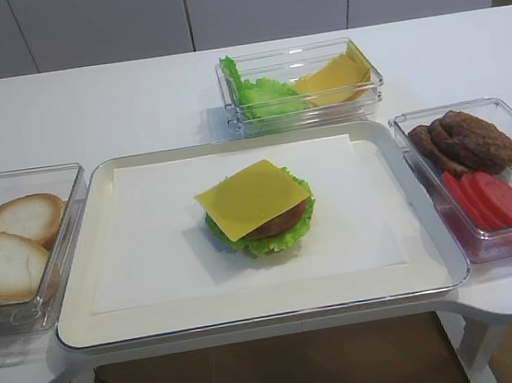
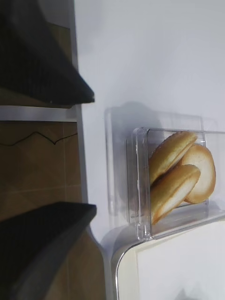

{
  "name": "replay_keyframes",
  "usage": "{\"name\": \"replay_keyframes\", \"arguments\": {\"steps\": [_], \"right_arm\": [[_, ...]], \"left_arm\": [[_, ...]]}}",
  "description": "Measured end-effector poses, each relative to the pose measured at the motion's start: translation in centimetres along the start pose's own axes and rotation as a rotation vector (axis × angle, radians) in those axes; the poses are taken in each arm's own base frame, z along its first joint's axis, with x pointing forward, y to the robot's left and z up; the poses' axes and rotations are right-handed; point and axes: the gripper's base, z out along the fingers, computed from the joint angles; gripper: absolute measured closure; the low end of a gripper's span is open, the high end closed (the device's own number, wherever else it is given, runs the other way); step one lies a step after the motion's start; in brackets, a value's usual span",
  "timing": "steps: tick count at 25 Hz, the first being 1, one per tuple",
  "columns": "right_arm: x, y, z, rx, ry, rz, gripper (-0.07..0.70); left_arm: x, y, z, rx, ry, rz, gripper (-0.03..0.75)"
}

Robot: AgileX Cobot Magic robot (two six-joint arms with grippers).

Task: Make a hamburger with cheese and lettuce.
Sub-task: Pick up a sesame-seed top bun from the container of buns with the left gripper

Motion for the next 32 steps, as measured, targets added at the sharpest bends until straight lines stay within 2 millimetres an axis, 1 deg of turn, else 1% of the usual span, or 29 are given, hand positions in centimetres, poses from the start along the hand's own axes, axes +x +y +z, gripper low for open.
{"name": "replay_keyframes", "arguments": {"steps": [21, 28, 30, 32], "right_arm": [[0.0, 0.0, 0.0, 0.000, 0.000, 0.000, 0.666], [0.0, 0.0, 0.0, 0.000, 0.000, 0.000, 0.666], [0.0, 0.0, 0.0, 0.000, 0.000, 0.000, 0.666], [0.0, 0.0, 0.0, 0.000, 0.000, 0.000, 0.666]], "left_arm": [[0.0, 0.0, 0.0, 0.000, 0.000, -0.004, 0.239], [0.0, -0.2, 0.0, 0.025, -0.001, -0.096, 0.239], [-0.5, -0.4, -0.6, 0.049, -0.029, -0.188, 0.239], [-1.4, -0.5, -1.3, 0.069, -0.052, -0.251, 0.239]]}}
